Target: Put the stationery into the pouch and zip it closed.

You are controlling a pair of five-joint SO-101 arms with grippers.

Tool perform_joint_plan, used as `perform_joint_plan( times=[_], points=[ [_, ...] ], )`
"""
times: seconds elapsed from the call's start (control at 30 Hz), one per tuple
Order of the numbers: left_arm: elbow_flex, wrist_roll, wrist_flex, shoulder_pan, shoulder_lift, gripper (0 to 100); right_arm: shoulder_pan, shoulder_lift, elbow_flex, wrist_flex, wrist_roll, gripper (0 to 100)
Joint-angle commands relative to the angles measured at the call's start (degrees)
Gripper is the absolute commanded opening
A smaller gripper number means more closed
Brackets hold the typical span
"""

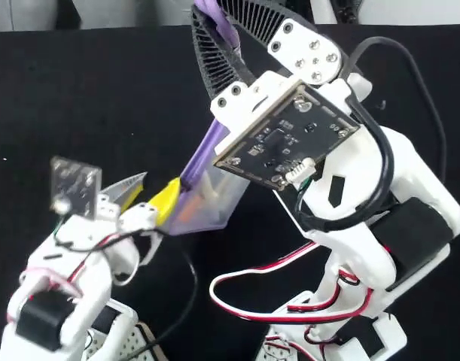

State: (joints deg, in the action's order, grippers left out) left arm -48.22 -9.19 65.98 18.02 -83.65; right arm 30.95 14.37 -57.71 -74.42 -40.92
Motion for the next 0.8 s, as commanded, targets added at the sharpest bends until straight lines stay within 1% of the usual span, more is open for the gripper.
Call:
perform_joint_plan(
  times=[0.0,0.13,0.23,0.33,0.4,0.5,0.67,0.77],
  points=[
    [10.42,-0.18,1.05,1.36,10.73,18,0.70,0.84,-2.24,-0.44,-0.35,1.1],
    [20.70,0.70,4.22,2.59,20.66,19,0.79,0.84,-2.24,-0.44,-0.35,1.1],
    [23.52,3.60,6.51,4.97,25.41,21,0.79,0.84,-1.98,-0.44,-0.35,1.1],
    [25.01,4.13,8.70,7.96,25.76,22,0.79,0.84,-1.89,-0.44,-0.35,1.1],
    [25.27,4.31,8.62,8.75,24.62,22,0.79,0.84,-1.89,-0.44,-0.35,1.1],
    [24.04,4.57,5.36,8.40,24.44,22,0.88,0.66,-1.89,-0.44,-0.35,1.1],
    [20.35,8.09,-1.76,3.74,27.87,22,2.20,0.57,-1.89,-0.79,-0.35,1.1],
    [20.09,9.32,-3.96,2.33,31.38,22,3.43,0.57,-1.89,-0.79,-0.35,1.1]
  ],
)
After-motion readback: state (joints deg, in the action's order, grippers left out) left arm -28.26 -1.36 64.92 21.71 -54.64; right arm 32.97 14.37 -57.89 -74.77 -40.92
